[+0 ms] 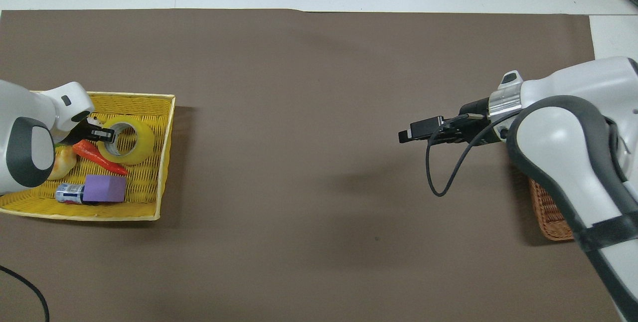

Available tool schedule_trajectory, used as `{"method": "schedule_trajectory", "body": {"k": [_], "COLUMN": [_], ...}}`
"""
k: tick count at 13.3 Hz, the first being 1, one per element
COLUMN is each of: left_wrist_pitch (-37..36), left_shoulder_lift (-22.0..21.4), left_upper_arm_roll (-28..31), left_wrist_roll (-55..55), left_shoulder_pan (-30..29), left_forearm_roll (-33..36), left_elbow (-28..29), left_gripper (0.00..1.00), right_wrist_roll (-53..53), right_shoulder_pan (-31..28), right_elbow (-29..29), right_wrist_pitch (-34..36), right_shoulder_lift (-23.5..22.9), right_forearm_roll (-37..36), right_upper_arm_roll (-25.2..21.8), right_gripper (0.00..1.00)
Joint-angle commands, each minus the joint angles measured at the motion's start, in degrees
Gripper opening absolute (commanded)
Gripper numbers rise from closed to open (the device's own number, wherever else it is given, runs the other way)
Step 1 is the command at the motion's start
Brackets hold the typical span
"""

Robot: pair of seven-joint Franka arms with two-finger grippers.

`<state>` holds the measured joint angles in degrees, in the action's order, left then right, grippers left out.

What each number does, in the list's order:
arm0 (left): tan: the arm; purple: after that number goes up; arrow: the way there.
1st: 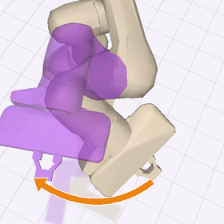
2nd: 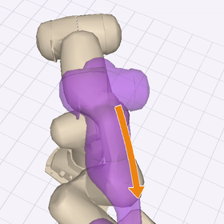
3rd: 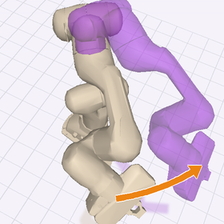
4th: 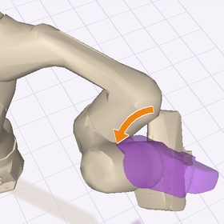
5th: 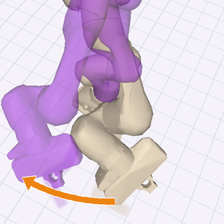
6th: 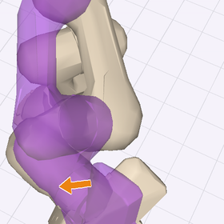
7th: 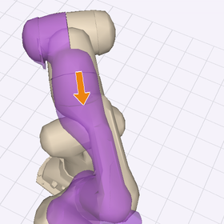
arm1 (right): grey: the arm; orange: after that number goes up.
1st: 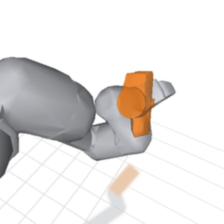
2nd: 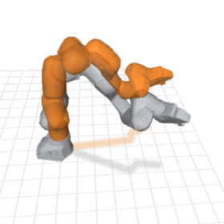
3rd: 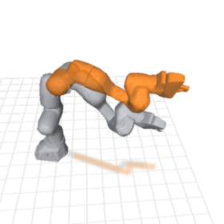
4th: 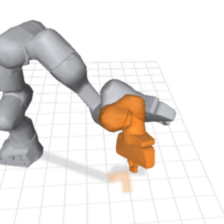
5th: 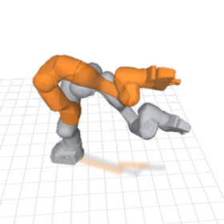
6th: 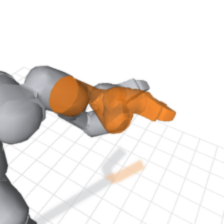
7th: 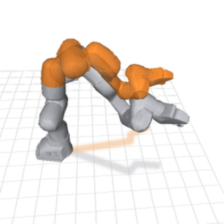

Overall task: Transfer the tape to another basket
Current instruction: 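Grasp the yellow tape roll with the left gripper while the right gripper reaches inward, then lift the tape roll toward the right gripper with the left gripper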

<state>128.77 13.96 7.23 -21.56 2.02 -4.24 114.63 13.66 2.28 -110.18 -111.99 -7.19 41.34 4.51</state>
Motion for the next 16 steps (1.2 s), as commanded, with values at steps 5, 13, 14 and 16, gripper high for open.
{"method": "schedule_trajectory", "body": {"k": [5, 13, 14, 16], "left_wrist_pitch": [-10.0, -2.2, -0.5, -0.1], "left_shoulder_lift": [-8.8, -8.6, -8.2, -7.7], "left_upper_arm_roll": [0.1, 0.1, 0.1, 0.1], "left_wrist_roll": [5.4, 29.7, 32.4, 35.9], "left_shoulder_pan": [6.0, 24.2, 26.1, 29.3], "left_forearm_roll": [-0.9, -8.2, -8.3, -10.2], "left_elbow": [-3.5, -0.4, -0.1, -0.2], "left_gripper": [0.00, 0.00, 0.00, 0.00], "right_wrist_roll": [0.6, 1.0, 1.0, 1.0], "right_shoulder_pan": [8.1, 20.7, 21.5, 22.4], "right_elbow": [-2.8, 2.0, 2.9, 3.5], "right_wrist_pitch": [-13.1, -29.5, -30.4, -31.6], "right_shoulder_lift": [-2.6, -9.8, -10.4, -10.7], "right_forearm_roll": [11.1, 32.1, 33.4, 34.2], "right_upper_arm_roll": [0.1, 0.1, 0.1, 0.1], "right_gripper": [1.00, 1.00, 1.00, 1.00]}}
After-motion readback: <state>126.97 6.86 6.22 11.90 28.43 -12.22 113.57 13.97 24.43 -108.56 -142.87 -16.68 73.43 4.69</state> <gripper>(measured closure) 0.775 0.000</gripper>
